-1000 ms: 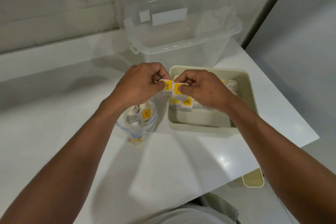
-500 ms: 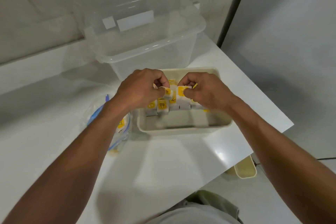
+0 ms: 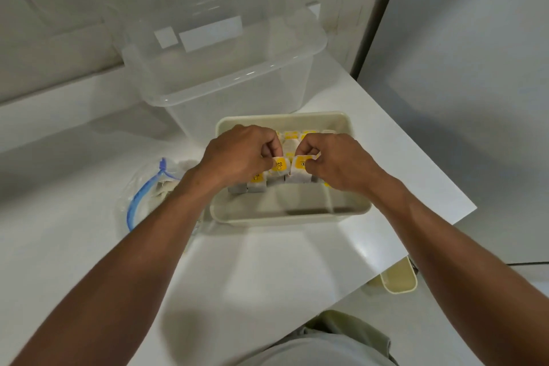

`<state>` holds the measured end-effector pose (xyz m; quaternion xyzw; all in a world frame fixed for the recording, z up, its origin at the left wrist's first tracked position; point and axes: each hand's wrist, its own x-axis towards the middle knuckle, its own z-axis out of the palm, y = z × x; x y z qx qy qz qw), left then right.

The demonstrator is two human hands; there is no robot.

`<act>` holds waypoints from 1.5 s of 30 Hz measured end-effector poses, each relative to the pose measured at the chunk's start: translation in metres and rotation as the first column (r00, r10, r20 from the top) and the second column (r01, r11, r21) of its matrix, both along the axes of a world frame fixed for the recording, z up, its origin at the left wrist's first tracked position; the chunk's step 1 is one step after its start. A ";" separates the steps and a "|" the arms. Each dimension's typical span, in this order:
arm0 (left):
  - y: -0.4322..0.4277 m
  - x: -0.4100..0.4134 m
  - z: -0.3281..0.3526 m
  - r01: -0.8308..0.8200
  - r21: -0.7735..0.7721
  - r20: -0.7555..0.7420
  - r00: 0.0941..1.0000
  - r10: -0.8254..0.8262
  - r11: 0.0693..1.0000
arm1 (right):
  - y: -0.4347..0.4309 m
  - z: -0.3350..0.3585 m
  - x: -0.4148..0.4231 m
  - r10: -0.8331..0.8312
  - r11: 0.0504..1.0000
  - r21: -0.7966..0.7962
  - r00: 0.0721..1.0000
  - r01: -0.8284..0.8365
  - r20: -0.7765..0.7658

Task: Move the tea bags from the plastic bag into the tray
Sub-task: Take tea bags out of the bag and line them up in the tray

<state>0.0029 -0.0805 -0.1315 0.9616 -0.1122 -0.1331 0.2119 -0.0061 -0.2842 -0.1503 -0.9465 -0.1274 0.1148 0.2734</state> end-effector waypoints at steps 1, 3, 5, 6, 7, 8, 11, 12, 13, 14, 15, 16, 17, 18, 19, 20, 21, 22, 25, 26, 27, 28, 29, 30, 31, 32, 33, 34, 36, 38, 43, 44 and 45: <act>-0.002 -0.001 -0.003 0.012 0.023 -0.012 1.000 -0.011 1.000 | 0.000 -0.004 -0.001 0.004 1.000 -0.011 1.000 -0.004 -0.012; -0.004 -0.002 -0.010 0.041 0.065 -0.037 0.999 -0.039 0.997 | 0.000 -0.013 -0.004 0.020 0.998 -0.055 1.000 -0.021 -0.023; -0.006 -0.004 -0.018 0.062 0.111 -0.068 0.996 -0.054 0.992 | 0.000 -0.021 -0.008 0.040 0.989 -0.140 0.999 -0.040 -0.003; -0.007 -0.005 -0.022 0.067 0.138 -0.081 0.995 -0.057 0.988 | 0.000 -0.025 -0.010 0.049 0.983 -0.175 0.999 -0.046 0.011; -0.007 -0.006 -0.026 0.071 0.164 -0.090 0.994 -0.057 0.984 | 0.001 -0.027 -0.010 0.053 0.979 -0.200 0.998 -0.048 0.019; -0.006 -0.006 -0.029 0.073 0.182 -0.097 0.994 -0.055 0.981 | 0.002 -0.030 -0.010 0.050 0.975 -0.218 0.999 -0.045 0.018; -0.007 -0.005 -0.034 0.078 0.232 -0.072 0.995 -0.063 0.970 | 0.006 -0.040 -0.007 0.038 0.974 -0.226 0.999 -0.036 0.006; -0.007 -0.004 -0.035 0.078 0.246 -0.059 0.996 -0.065 0.966 | 0.007 -0.043 -0.006 0.054 0.972 -0.229 0.999 -0.053 -0.001; -0.007 -0.002 -0.036 0.076 0.256 -0.053 0.997 -0.065 0.964 | 0.008 -0.044 -0.005 0.078 0.972 -0.221 0.997 -0.080 -0.020; -0.006 -0.001 -0.037 0.074 0.255 -0.070 0.996 -0.058 0.964 | 0.009 -0.046 -0.003 0.104 0.973 -0.200 0.993 -0.113 -0.055; -0.005 0.001 -0.037 0.090 0.228 -0.111 0.992 -0.066 0.969 | 0.009 -0.045 -0.002 0.123 0.975 -0.174 0.988 -0.137 -0.092; -0.004 0.002 -0.036 0.114 0.175 -0.170 0.982 -0.084 0.978 | 0.009 -0.045 -0.001 0.141 0.975 -0.157 0.983 -0.159 -0.119; -0.003 0.005 -0.036 0.131 0.126 -0.223 0.970 -0.101 0.983 | 0.009 -0.045 0.001 0.154 0.973 -0.156 0.980 -0.173 -0.124; -0.003 0.007 -0.036 0.142 0.118 -0.242 0.964 -0.110 0.983 | 0.010 -0.047 0.004 0.158 0.969 -0.173 0.982 -0.175 -0.106; -0.004 0.008 -0.037 0.142 0.154 -0.221 0.970 -0.106 0.978 | 0.010 -0.049 0.007 0.155 0.965 -0.203 0.985 -0.167 -0.072; -0.005 0.010 -0.039 0.129 0.212 -0.162 0.982 -0.096 0.969 | 0.012 -0.051 0.009 0.152 0.958 -0.241 0.988 -0.155 -0.031; -0.007 0.011 -0.041 0.107 0.264 -0.086 0.992 -0.087 0.959 | 0.014 -0.053 0.012 0.152 0.951 -0.271 0.988 -0.145 0.003; -0.009 0.012 -0.043 0.085 0.301 -0.024 0.996 -0.082 0.950 | 0.015 -0.054 0.014 0.152 0.948 -0.288 0.988 -0.139 0.023; -0.012 0.014 -0.050 0.052 0.348 0.080 0.993 -0.085 0.936 | 0.019 -0.055 0.016 0.151 0.948 -0.289 0.987 -0.131 0.047; -0.011 0.015 -0.051 0.050 0.345 0.089 0.992 -0.085 0.937 | 0.019 -0.055 0.017 0.154 0.945 -0.299 0.987 -0.131 0.055; -0.010 0.016 -0.052 0.047 0.335 0.100 0.991 -0.085 0.941 | 0.019 -0.056 0.017 0.160 0.941 -0.313 0.985 -0.132 0.063; -0.009 0.016 -0.053 0.047 0.326 0.109 0.990 -0.087 0.944 | 0.019 -0.056 0.018 0.169 0.934 -0.330 0.983 -0.138 0.068; -0.008 0.016 -0.054 0.047 0.323 0.118 0.989 -0.090 0.945 | 0.020 -0.056 0.019 0.180 0.928 -0.343 0.981 -0.145 0.073; -0.008 0.016 -0.055 0.045 0.324 0.129 0.987 -0.092 0.945 | 0.020 -0.056 0.021 0.187 0.924 -0.351 0.979 -0.149 0.077; -0.008 0.016 -0.055 0.043 0.326 0.136 0.986 -0.092 0.944 | 0.020 -0.055 0.022 0.189 0.924 -0.352 0.978 -0.148 0.085; -0.007 0.015 -0.057 0.039 0.328 0.144 0.985 -0.091 0.944 | 0.019 -0.055 0.023 0.186 0.925 -0.351 0.978 -0.142 0.096; -0.007 0.015 -0.058 0.034 0.329 0.154 0.984 -0.089 0.944 | 0.019 -0.054 0.024 0.179 0.928 -0.349 0.977 -0.131 0.111; -0.008 0.015 -0.059 0.025 0.333 0.166 0.983 -0.084 0.943 | 0.018 -0.053 0.024 0.168 0.931 -0.345 0.977 -0.115 0.128; -0.008 0.014 -0.060 0.005 0.338 0.182 0.981 -0.071 0.941 | 0.018 -0.050 0.023 0.143 0.940 -0.331 0.976 -0.082 0.164; -0.008 0.012 -0.059 0.007 0.348 0.179 0.981 -0.073 0.938 | 0.017 -0.045 0.019 0.130 0.943 -0.327 0.975 -0.065 0.181; -0.008 -0.003 -0.052 -0.002 0.436 0.229 0.967 -0.108 0.900 | 0.017 -0.039 0.008 0.159 0.862 -0.497 0.984 -0.102 0.074; -0.009 -0.005 -0.052 -0.007 0.490 0.230 0.966 -0.122 0.872 | 0.018 -0.041 0.006 0.161 0.845 -0.524 0.985 -0.109 0.054; -0.010 -0.007 -0.054 -0.009 0.538 0.234 0.962 -0.139 0.843 | 0.020 -0.042 0.006 0.160 0.831 -0.545 0.986 -0.109 0.047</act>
